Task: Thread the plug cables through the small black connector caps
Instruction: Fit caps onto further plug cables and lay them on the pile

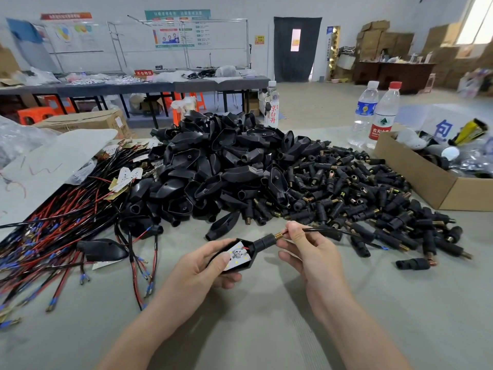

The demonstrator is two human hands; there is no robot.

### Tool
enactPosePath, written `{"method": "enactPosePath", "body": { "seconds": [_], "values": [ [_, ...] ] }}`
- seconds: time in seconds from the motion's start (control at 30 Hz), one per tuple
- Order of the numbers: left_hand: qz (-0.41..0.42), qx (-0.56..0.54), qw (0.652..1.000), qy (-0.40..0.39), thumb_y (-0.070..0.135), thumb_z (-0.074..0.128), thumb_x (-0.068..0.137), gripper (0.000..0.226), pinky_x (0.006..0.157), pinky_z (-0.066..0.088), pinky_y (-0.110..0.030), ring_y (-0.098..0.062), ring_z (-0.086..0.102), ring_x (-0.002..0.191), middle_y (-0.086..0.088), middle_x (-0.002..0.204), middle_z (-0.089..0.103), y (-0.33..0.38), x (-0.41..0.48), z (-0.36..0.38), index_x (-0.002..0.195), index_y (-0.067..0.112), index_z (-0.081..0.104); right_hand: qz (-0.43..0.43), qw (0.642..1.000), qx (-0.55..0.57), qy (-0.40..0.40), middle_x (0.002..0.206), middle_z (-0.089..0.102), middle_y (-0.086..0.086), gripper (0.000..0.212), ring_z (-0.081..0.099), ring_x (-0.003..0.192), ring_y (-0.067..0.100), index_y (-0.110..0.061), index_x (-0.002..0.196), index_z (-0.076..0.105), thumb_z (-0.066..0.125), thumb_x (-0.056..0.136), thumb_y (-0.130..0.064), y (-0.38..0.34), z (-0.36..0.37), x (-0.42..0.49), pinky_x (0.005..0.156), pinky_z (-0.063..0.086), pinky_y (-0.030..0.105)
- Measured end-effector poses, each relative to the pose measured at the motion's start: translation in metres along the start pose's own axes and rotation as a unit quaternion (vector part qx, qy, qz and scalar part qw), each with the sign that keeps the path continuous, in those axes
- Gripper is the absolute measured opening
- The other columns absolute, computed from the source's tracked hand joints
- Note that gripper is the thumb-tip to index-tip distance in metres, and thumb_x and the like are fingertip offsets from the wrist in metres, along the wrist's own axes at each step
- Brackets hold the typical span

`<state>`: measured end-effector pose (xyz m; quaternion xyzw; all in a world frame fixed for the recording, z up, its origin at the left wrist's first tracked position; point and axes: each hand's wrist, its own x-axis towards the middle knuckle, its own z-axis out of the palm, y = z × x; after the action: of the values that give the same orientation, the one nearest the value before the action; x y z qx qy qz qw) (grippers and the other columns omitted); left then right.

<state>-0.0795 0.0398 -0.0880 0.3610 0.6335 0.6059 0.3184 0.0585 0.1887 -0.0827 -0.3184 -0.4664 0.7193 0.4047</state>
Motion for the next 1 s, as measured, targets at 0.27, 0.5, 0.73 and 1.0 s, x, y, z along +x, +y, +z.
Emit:
{"method": "enactPosePath", "body": {
  "seconds": [0.27, 0.5, 0.73, 1.0],
  "values": [
    [0.005, -0.002, 1.0, 0.0, 0.008, 0.046, 0.104, 0.027, 0.07, 0.058, -0.027, -0.031, 0.074, 0.085, -0.013, 0.099, 0.076, -0.0043, 0.0022, -0.0017, 0.122, 0.017, 0.064, -0.005, 1.0, -0.004, 0.001, 0.078, 0.075, -0.002, 0.022, 0.074, 0.077, 0.011, -0.006, 0.088, 0.072, 0.067, 0.094, -0.026, 0.0018, 0.0006, 0.0015, 0.06, 0.056, 0.019],
    [0.004, -0.01, 1.0, 0.005, 0.006, 0.045, 0.104, 0.027, 0.063, 0.056, -0.028, -0.028, 0.072, 0.076, -0.013, 0.098, 0.075, -0.0037, 0.0023, -0.001, 0.122, 0.013, 0.064, -0.029, 0.999, -0.022, 0.01, 0.077, 0.076, -0.001, 0.02, 0.074, 0.072, 0.012, -0.009, 0.085, 0.072, 0.066, 0.094, -0.026, 0.0026, 0.0021, 0.0018, 0.056, 0.054, 0.019],
    [-0.01, -0.044, 0.999, -0.001, 0.01, 0.049, 0.103, 0.026, 0.062, 0.055, -0.028, -0.026, 0.071, 0.075, -0.013, 0.1, 0.075, -0.0049, 0.0031, -0.0037, 0.121, 0.016, 0.067, -0.034, 0.999, -0.027, 0.017, 0.078, 0.076, -0.001, 0.019, 0.074, 0.072, 0.012, -0.011, 0.085, 0.071, 0.067, 0.094, -0.027, 0.0022, 0.0017, 0.0006, 0.052, 0.053, 0.019],
    [-0.014, -0.114, 0.993, 0.028, 0.026, 0.066, 0.083, 0.033, 0.061, 0.055, -0.027, -0.024, 0.067, 0.073, -0.019, 0.097, 0.074, -0.0083, 0.0083, -0.0063, 0.114, 0.016, 0.073, -0.031, 0.999, -0.031, 0.02, 0.074, 0.076, -0.003, 0.019, 0.073, 0.066, 0.012, -0.009, 0.09, 0.068, 0.062, 0.097, -0.025, 0.0043, 0.0031, -0.001, 0.048, 0.051, 0.018]
  ]
}}
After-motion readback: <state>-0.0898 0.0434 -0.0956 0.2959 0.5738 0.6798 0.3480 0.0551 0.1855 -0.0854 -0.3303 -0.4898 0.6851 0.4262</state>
